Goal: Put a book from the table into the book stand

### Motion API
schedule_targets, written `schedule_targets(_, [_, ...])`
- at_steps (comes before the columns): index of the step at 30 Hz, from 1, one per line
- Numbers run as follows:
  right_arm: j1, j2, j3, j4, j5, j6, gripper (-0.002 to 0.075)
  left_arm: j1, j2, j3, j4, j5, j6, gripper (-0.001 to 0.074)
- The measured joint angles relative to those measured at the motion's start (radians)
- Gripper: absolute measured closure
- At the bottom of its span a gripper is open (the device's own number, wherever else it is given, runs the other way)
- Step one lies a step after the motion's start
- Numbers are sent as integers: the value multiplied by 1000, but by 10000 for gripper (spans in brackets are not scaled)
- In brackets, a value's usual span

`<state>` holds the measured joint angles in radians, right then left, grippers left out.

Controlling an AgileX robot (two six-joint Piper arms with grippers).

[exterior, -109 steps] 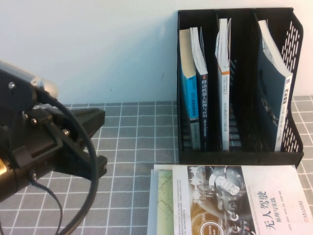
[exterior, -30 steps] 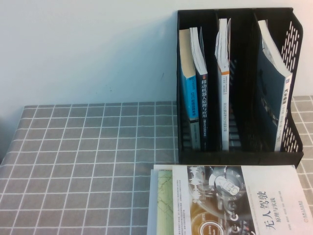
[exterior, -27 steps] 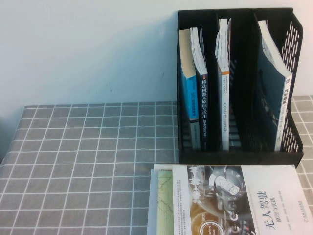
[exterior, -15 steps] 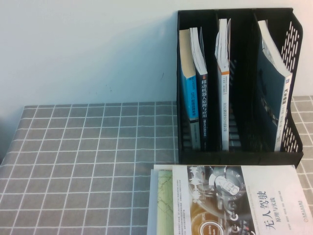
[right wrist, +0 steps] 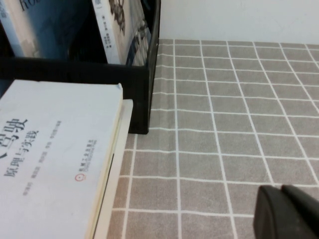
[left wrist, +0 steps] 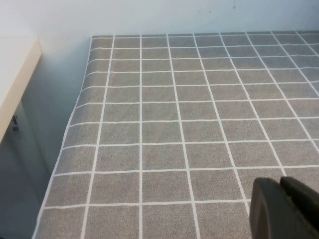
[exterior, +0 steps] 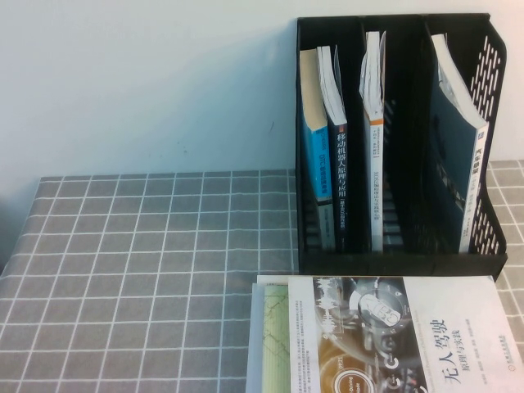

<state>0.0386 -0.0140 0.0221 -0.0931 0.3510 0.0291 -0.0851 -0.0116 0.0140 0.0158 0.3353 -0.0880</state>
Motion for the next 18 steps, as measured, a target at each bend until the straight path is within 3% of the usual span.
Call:
schedule_targets(6, [0, 0, 0, 0, 0, 0, 729, 0, 0, 0, -16, 0, 0, 735])
schedule_targets(12, [0, 0, 0, 0, 3, 0, 729, 0, 0, 0, -218, 0, 2, 735])
schedule_targets(18, [0, 0, 0, 0, 3, 0, 729, 0, 0, 0, -227, 0, 101, 735])
